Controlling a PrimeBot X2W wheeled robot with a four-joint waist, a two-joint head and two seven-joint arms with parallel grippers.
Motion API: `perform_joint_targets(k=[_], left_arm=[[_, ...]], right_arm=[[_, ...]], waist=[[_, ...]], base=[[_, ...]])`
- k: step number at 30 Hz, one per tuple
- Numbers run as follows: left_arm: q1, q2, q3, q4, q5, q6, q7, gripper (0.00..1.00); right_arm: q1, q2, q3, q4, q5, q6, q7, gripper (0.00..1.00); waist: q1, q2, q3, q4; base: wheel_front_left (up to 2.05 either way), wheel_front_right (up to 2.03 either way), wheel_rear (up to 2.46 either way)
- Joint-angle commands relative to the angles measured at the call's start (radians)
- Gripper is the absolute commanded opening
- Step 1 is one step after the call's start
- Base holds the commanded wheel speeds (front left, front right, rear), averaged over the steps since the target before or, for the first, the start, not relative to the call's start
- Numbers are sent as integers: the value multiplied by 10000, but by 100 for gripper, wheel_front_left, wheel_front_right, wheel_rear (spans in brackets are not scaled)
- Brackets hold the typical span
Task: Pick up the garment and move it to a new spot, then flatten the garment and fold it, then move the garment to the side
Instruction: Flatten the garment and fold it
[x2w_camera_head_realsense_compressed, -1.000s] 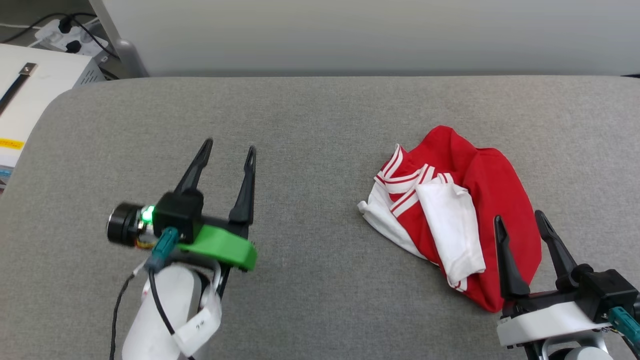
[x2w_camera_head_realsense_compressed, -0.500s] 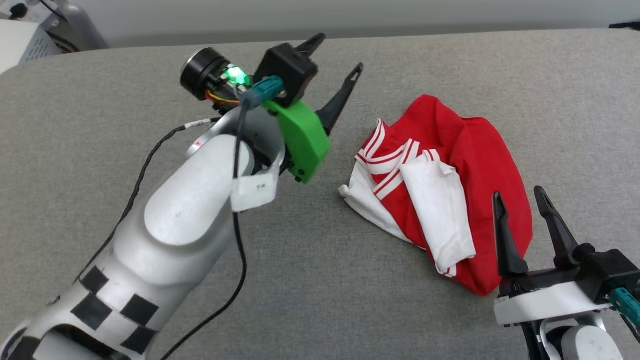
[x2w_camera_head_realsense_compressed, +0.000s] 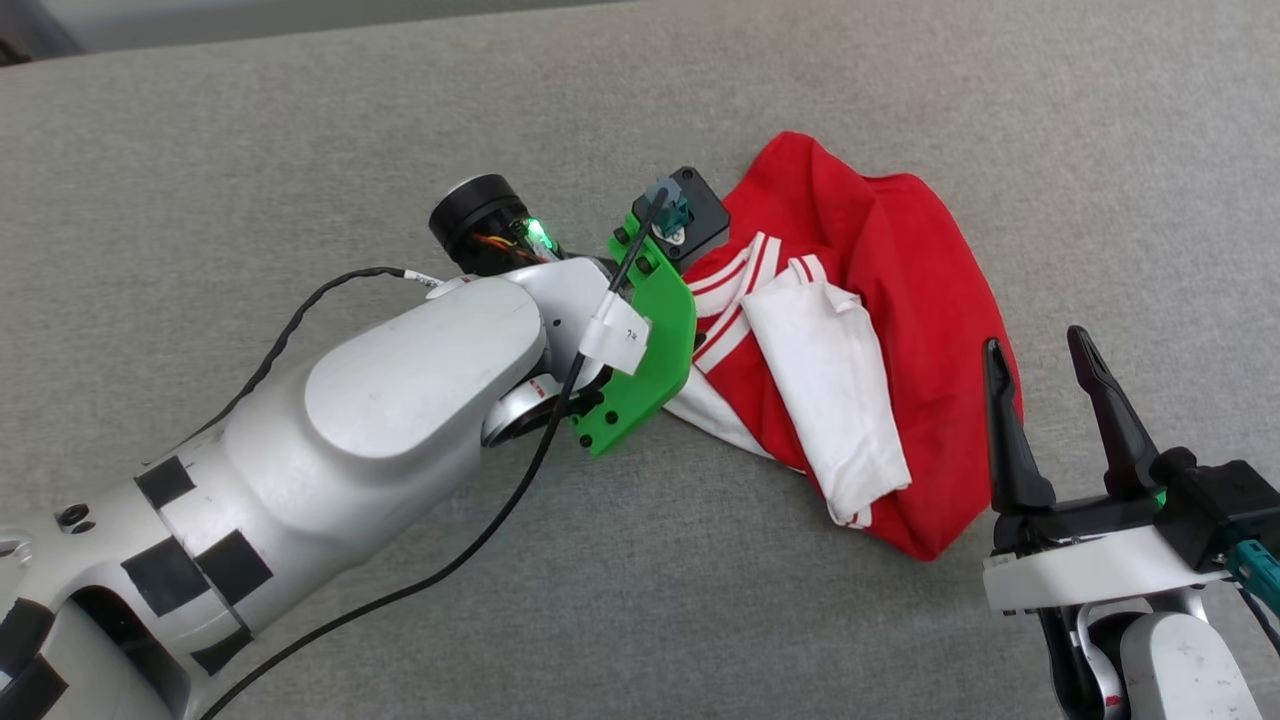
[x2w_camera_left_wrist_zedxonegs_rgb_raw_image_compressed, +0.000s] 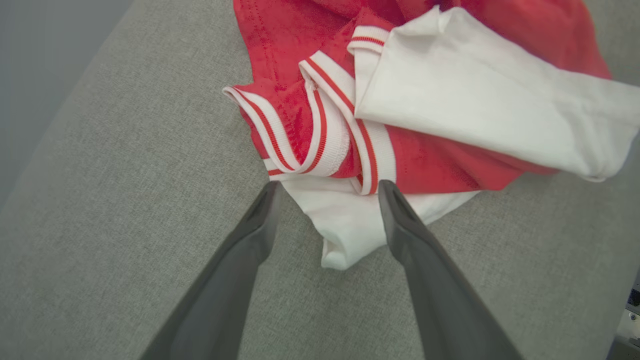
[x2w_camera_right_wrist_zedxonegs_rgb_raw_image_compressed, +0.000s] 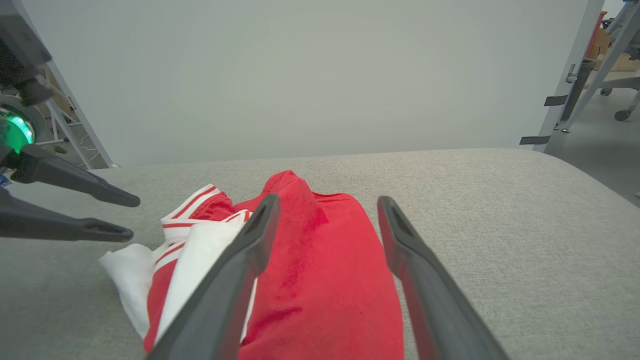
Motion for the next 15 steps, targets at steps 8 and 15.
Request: perform_joint_targets(k=[8,15], left_arm=[[790,277,-233,-38,599,-26,1477,100],[1762,405,-236,-163,1028,-26,2234,27]], right_arm=[[-527,-8,67,-75,201,19,-92,100],[-658,-8,-3,-53,175,19,-92,100]], waist=[[0,-1,1071,-605],[0,-1,1255,-533]], base=[[0,0,0],[0,0,0]])
